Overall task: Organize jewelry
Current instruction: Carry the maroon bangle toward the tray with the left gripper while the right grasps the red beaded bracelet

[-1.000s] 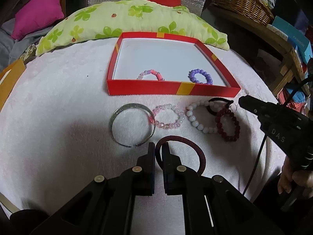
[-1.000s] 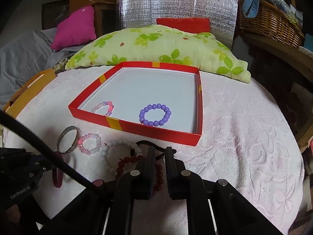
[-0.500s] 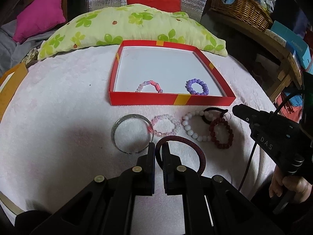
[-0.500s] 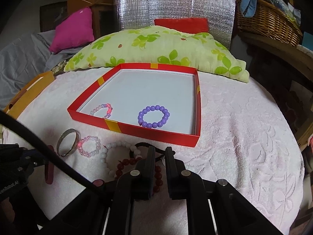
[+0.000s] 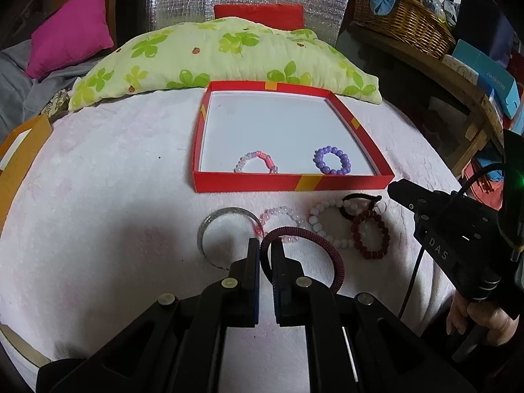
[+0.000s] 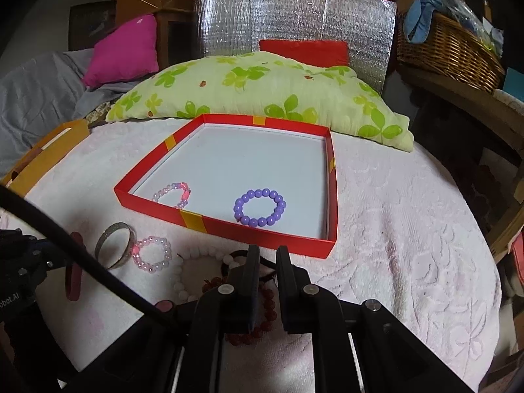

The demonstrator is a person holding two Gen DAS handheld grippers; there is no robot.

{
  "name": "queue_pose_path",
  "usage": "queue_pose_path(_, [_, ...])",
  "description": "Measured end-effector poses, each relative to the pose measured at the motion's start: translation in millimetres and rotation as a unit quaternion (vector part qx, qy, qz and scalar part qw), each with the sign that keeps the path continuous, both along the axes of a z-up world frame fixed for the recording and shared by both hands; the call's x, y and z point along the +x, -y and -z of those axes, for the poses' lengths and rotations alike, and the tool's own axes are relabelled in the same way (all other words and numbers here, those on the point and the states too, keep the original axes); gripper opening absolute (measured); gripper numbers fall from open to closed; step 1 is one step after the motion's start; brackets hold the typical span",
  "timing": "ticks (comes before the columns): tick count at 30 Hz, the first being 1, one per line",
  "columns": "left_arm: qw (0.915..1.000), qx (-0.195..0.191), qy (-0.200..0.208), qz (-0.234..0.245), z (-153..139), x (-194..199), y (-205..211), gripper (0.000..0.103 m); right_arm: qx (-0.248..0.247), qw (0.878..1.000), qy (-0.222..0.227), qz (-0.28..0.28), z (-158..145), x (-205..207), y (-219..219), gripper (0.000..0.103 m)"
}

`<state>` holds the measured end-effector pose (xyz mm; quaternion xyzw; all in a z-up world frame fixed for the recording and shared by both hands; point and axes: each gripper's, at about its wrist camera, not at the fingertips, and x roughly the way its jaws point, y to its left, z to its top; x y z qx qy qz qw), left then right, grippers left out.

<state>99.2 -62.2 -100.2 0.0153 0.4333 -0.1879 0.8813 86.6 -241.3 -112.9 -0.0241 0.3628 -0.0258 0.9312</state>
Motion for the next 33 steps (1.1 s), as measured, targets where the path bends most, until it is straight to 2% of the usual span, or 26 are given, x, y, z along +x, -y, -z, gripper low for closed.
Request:
queue_pose_path(10, [0.9999,0.002,0.017,0.0,-14,6,-4,0.007,-0.005,1.0,0.01,0.004,-10,6,-8,0.012])
queue_pose_path(16, [0.9994,0.003,0.033,0.005,-25,17,-7,0.007,0.009,1.0,0.017,0.007,-17,12,-8,0.012])
queue_pose_path(25, [0.9975,0.015,0.068,0.006,-37,54,-12,0.007,0.094,0.994,0.047,0.03,-36,31,31,0.012])
queue_pose_path(30, [0.9982,0.003,0.06,-0.002,-28,77,-11,0.007,0.161,0.985,0.032,0.046,-33,47,57,0.012])
queue_pose_path(33, [0.9983,-0.011,0.058,0.0,-24,75,-14,0.007,0.196,0.98,-0.002,0.017,-25,45,65,0.012])
